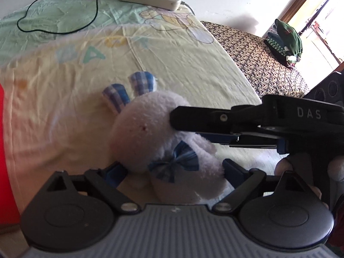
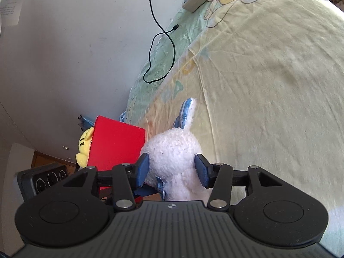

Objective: Organize objects
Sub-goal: 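Close the right gripper on the white bunny's body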

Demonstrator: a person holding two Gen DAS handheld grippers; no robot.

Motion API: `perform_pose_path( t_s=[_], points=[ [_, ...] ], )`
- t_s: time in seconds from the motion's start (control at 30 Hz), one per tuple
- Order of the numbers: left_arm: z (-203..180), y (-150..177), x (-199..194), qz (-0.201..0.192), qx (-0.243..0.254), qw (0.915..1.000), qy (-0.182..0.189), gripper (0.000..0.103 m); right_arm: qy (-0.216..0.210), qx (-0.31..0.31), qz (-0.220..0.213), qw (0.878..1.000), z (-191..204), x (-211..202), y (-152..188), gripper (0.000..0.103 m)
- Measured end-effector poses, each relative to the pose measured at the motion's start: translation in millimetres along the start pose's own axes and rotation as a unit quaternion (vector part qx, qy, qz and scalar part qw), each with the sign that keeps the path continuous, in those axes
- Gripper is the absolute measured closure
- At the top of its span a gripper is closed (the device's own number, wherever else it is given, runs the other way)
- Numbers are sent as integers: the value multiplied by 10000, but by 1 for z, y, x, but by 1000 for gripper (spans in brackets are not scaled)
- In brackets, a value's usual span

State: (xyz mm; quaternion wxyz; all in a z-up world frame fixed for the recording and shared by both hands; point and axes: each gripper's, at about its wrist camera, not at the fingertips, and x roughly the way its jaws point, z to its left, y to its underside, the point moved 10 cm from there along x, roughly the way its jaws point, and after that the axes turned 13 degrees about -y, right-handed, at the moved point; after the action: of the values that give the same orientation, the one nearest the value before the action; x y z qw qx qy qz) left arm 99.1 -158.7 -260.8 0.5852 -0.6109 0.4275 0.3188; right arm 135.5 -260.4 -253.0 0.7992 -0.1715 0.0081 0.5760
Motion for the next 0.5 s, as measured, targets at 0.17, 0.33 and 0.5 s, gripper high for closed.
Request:
perform_pose_path(
  t_s=[0.17, 0.33, 0.5],
  points=[
    [1, -1, -4, -49, 31, 10000, -38, 14, -64, 132, 3, 9999, 0, -4, 4, 57],
    [5, 1, -10, -139, 45, 9997, -192, 15, -120, 81, 69, 9999, 10, -2, 16, 58],
    [9, 8, -25, -240, -29, 9996, -170, 15, -154, -18, 42, 9999, 22, 0, 25, 58]
  ],
)
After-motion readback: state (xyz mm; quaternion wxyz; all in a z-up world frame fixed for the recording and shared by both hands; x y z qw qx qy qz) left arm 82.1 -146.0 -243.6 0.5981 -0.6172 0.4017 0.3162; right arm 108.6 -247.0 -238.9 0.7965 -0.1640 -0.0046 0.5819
